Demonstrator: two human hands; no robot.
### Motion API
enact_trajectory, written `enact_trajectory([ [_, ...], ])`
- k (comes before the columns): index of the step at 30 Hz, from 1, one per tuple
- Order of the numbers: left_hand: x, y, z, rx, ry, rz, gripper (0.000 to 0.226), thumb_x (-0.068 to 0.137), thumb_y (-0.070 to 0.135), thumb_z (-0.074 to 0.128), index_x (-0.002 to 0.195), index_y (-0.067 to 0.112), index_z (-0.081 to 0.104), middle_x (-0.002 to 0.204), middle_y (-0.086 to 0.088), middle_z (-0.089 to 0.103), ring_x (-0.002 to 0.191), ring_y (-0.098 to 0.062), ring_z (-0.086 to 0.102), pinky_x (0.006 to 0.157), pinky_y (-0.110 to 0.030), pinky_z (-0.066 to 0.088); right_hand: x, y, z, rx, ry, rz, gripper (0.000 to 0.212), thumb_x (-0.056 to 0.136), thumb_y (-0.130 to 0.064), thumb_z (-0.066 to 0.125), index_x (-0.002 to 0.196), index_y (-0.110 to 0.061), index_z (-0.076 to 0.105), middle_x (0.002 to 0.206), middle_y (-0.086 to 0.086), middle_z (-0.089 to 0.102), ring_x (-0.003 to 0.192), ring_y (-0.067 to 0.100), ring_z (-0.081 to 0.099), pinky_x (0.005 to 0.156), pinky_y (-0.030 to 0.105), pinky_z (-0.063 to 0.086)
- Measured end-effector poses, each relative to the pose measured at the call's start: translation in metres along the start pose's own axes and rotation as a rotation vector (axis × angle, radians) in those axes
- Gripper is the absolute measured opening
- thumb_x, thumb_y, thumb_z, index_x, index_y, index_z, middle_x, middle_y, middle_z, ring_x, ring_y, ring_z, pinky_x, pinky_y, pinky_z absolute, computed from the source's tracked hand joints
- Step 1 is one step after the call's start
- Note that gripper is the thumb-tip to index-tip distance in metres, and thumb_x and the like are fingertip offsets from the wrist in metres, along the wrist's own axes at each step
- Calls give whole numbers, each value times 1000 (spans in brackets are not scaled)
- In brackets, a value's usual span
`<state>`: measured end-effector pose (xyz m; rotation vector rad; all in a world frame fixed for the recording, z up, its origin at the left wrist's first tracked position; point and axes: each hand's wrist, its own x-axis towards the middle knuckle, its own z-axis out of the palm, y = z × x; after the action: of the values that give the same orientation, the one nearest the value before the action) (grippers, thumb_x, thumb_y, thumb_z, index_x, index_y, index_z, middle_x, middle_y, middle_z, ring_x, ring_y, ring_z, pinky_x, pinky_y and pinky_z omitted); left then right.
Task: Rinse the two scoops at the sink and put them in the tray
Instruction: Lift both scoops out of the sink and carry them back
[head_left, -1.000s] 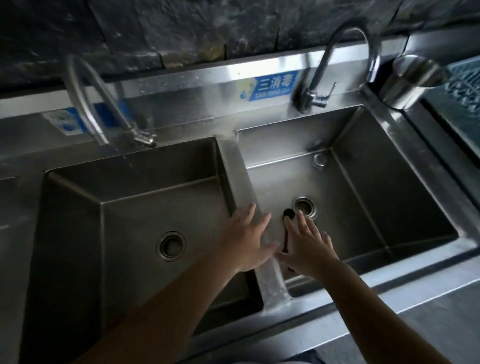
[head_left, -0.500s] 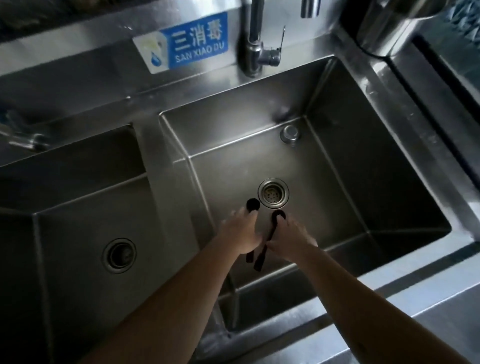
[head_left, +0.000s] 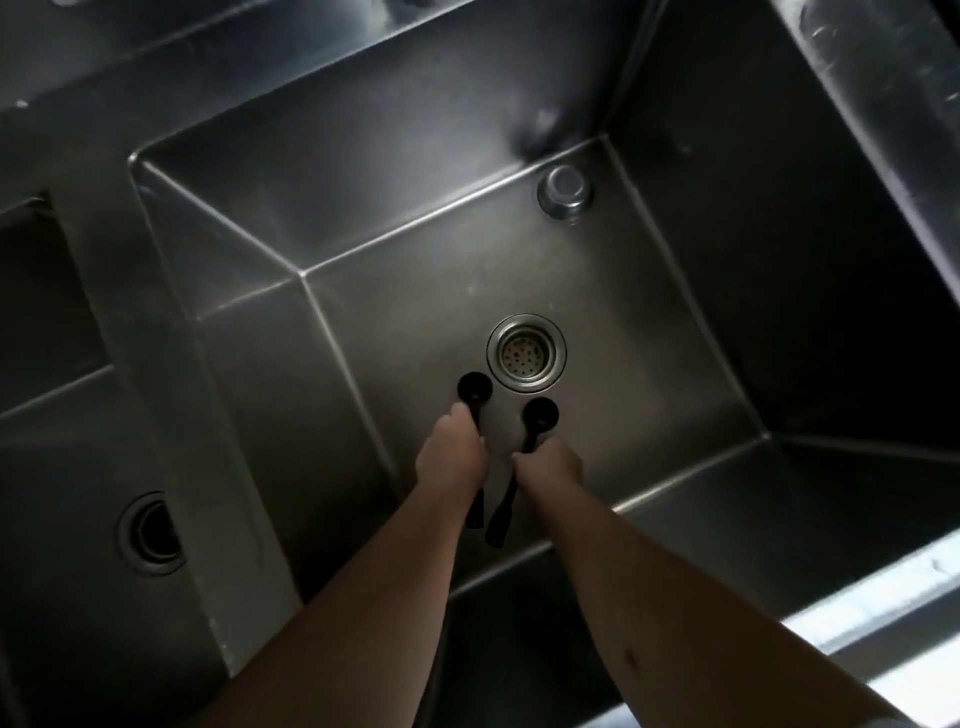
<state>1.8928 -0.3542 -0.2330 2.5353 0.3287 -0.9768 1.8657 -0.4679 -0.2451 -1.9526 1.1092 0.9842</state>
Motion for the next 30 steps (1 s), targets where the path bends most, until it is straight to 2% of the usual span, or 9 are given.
enact_trajectory([
  [4, 10, -1, 7, -15, 51, -11, 22, 88, 22, 61, 101, 11, 47, 112, -18, 62, 104, -41, 61, 82, -45, 49, 13, -1, 3, -54, 66, -16, 33, 87, -25, 67, 111, -4, 67, 120, 19, 67, 114, 35, 62, 86, 32, 49],
  [8, 16, -2, 3, -69, 12, -46, 19, 85, 20, 62, 100, 8, 59, 107, -21, 65, 103, -40, 62, 81, -41, 50, 15, -4, 3, -97, 14, -99, 25, 88, -26, 63, 102, -5, 67, 114, 18, 68, 109, 35, 62, 76, 27, 42],
  [10, 15, 0, -5, -123, -42, -34, 13, 84, 20, 62, 88, 8, 65, 97, -18, 68, 99, -37, 63, 73, -33, 46, 9, -9, -3, -70, 2, -144, 21, 89, -24, 61, 97, -6, 66, 110, 19, 68, 106, 35, 62, 72, 26, 37],
  [13, 7, 8, -24, -237, -67, -28, 16, 85, 20, 62, 76, 8, 69, 83, -16, 69, 88, -32, 65, 63, -26, 36, -7, -21, -18, -18, -26, -247, 12, 90, -18, 54, 88, -11, 64, 95, 18, 66, 96, 33, 62, 73, 29, 38],
  [16, -12, 16, -52, -449, -80, -10, 14, 87, 13, 62, 80, 6, 72, 78, -16, 68, 79, -27, 63, 61, -24, 44, -33, -33, -39, 43, -39, -359, 17, 89, -14, 52, 73, -16, 58, 77, 9, 57, 79, 26, 56, 70, 35, 41],
  [19, -44, 23, -85, -667, -137, -12, 12, 92, 8, 59, 89, 0, 69, 83, -22, 66, 78, -31, 65, 73, -40, 56, -65, -40, -59, 98, -16, -420, 15, 87, -19, 57, 75, -13, 64, 72, 8, 63, 76, 28, 61, 66, 35, 45],
  [22, -83, 23, -117, -764, -137, -8, 19, 93, 10, 59, 76, 17, 66, 73, -11, 66, 62, -20, 65, 49, -23, 54, -99, -40, -75, 211, -47, -464, 12, 85, -23, 60, 77, -19, 68, 70, 5, 68, 67, 22, 64, 61, 36, 48],
  [24, -109, 18, -135, -809, -130, 0, 24, 93, 11, 59, 73, 22, 66, 69, -7, 65, 61, -16, 66, 43, -20, 50, -121, -38, -84, 254, -65, -494, 13, 86, -23, 61, 77, -23, 70, 65, -1, 68, 63, 18, 65, 60, 35, 51],
  [30, -177, -10, -171, -858, -121, 84, 16, 93, 19, 60, 83, 27, 68, 77, -2, 68, 71, -15, 71, 60, -26, 51, -188, -29, -101, 470, -191, -522, 17, 89, -14, 65, 77, -19, 76, 61, 2, 64, 56, 13, 61, 55, 28, 48],
])
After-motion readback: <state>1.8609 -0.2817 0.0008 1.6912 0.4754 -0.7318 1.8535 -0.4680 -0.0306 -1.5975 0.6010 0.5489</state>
